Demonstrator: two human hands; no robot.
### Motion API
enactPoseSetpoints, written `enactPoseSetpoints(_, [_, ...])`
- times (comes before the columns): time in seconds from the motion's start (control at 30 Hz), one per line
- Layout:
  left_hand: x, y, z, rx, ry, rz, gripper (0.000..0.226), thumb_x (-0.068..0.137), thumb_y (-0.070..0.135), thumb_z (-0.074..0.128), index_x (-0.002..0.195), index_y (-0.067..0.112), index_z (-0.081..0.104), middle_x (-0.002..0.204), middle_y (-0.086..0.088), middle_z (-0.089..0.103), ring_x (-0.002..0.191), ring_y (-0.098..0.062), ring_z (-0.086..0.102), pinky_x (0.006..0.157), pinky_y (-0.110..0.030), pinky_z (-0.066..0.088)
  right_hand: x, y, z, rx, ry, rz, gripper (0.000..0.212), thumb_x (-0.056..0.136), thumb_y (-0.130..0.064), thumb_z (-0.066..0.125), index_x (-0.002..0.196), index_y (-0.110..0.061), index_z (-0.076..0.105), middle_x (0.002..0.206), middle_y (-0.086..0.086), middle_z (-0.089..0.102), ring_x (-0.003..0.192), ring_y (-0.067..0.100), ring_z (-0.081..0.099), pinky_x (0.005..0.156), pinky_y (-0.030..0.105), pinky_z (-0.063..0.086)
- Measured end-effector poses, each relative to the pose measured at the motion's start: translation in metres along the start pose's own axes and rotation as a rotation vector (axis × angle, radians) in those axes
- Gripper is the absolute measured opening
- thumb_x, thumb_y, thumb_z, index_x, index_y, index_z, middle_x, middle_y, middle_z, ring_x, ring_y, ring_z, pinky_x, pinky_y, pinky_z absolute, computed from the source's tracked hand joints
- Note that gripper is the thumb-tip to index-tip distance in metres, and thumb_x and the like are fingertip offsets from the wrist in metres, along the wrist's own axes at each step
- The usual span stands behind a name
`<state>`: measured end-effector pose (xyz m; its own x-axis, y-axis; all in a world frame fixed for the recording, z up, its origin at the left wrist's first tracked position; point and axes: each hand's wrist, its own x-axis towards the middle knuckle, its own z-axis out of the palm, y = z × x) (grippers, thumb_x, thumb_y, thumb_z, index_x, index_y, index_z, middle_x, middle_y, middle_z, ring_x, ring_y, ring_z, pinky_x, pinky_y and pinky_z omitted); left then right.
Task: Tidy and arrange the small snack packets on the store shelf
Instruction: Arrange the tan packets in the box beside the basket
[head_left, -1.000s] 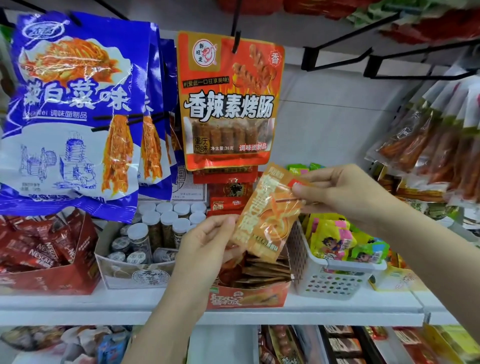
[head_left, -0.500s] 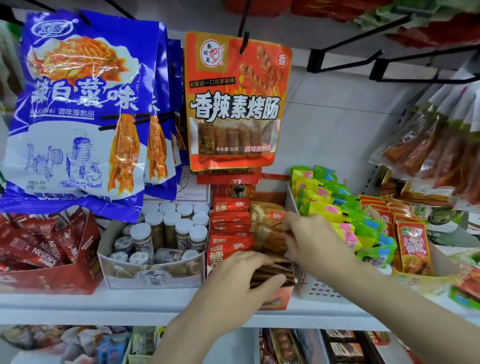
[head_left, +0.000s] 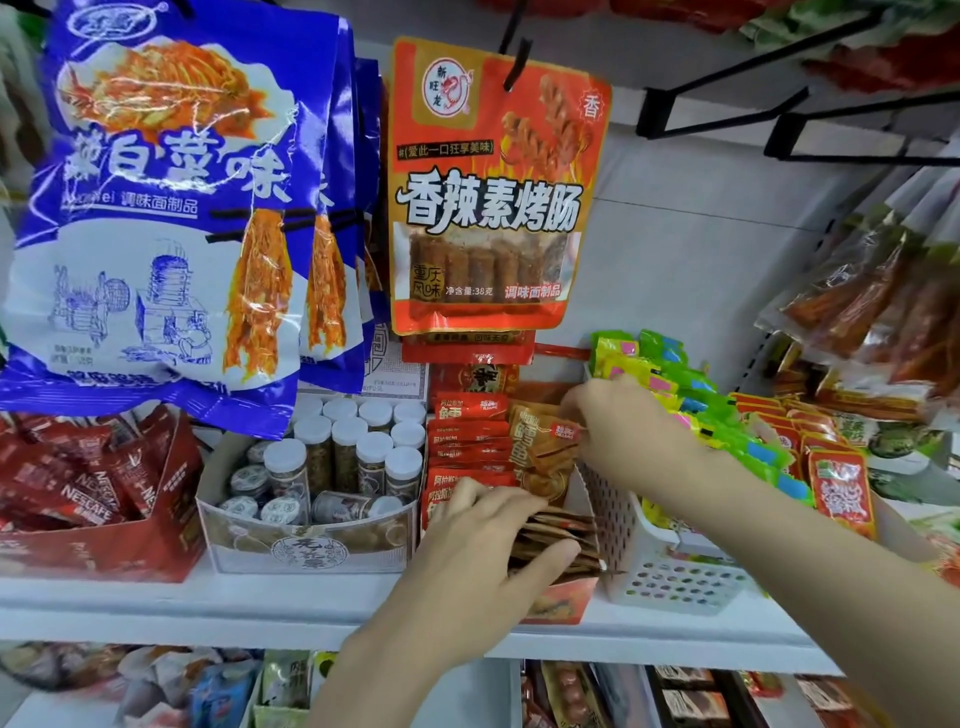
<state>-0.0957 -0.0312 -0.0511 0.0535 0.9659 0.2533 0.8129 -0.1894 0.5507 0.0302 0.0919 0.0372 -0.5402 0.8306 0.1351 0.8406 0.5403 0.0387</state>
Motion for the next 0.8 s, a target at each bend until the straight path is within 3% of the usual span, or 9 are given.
enactPoseSetpoints(0.13, [-0.001, -0.005, -0.002, -0.067, 0.0, 0.011, 0.057, 0.094, 0.064, 0.039, 0.143, 0.035, 0.045, 0.136, 0.028, 0.045, 0.123, 0.004, 0.027, 0.109, -0.023, 0.028, 0.011, -0.003, 0.013, -0.15, -0.02, -0.026, 0.029, 0.086, 0.002, 0.052, 0.11, -0.009, 0.063, 0.111, 0.016, 0.063, 0.104, 0.034, 0.063, 0.076, 0.037, 0.051])
enactPoseSetpoints(0.33, [-0.003, -0.012, -0.006, -0.138, -0.011, 0.019, 0.056, 0.094, 0.062, 0.043, 0.143, 0.036, 0.045, 0.122, 0.036, 0.04, 0.124, 0.009, 0.025, 0.098, -0.003, 0.022, 0.009, -0.004, 0.023, -0.193, 0.045, -0.028, 0.027, 0.088, -0.004, 0.06, 0.112, -0.015, 0.064, 0.115, 0.009, 0.06, 0.106, 0.03, 0.062, 0.077, 0.034, 0.05])
enactPoseSetpoints(0.53, [-0.003, -0.01, -0.007, -0.135, -0.03, 0.005, 0.055, 0.094, 0.061, 0.042, 0.144, 0.037, 0.044, 0.117, 0.043, 0.032, 0.126, 0.009, 0.025, 0.101, -0.01, 0.022, 0.008, -0.006, 0.025, -0.086, 0.001, 0.043, 0.025, 0.09, -0.02, 0.065, 0.115, -0.016, 0.063, 0.113, 0.012, 0.063, 0.105, 0.033, 0.062, 0.079, 0.038, 0.053])
enactPoseSetpoints(0.63, [-0.003, -0.008, -0.007, -0.156, -0.038, -0.022, 0.054, 0.094, 0.061, 0.042, 0.143, 0.038, 0.044, 0.115, 0.05, 0.024, 0.125, 0.012, 0.025, 0.096, -0.004, 0.021, 0.005, -0.003, 0.012, -0.069, 0.054, 0.032, 0.023, 0.093, -0.026, 0.062, 0.113, -0.017, 0.067, 0.113, 0.012, 0.065, 0.107, 0.032, 0.062, 0.082, 0.037, 0.052])
enactPoseSetpoints(0.73, [-0.004, -0.007, -0.008, -0.223, -0.011, -0.058, 0.05, 0.093, 0.061, 0.044, 0.139, 0.04, 0.049, 0.118, 0.043, 0.038, 0.12, 0.018, 0.029, 0.092, 0.001, 0.024, 0.0, 0.009, -0.023, 0.083, 0.205, 0.019, 0.015, 0.09, -0.028, 0.066, 0.1, -0.018, 0.071, 0.098, 0.008, 0.071, 0.1, 0.029, 0.064, 0.082, 0.036, 0.051])
enactPoseSetpoints(0.8, [-0.004, -0.006, -0.01, -0.298, 0.043, -0.105, 0.042, 0.092, 0.059, 0.05, 0.127, 0.039, 0.059, 0.114, 0.032, 0.055, 0.111, 0.016, 0.043, 0.09, -0.004, 0.036, -0.008, 0.019, -0.051, 0.237, 0.227, 0.034, 0.002, 0.087, -0.028, 0.071, 0.087, -0.028, 0.069, 0.082, -0.003, 0.071, 0.089, 0.02, 0.067, 0.079, 0.029, 0.05])
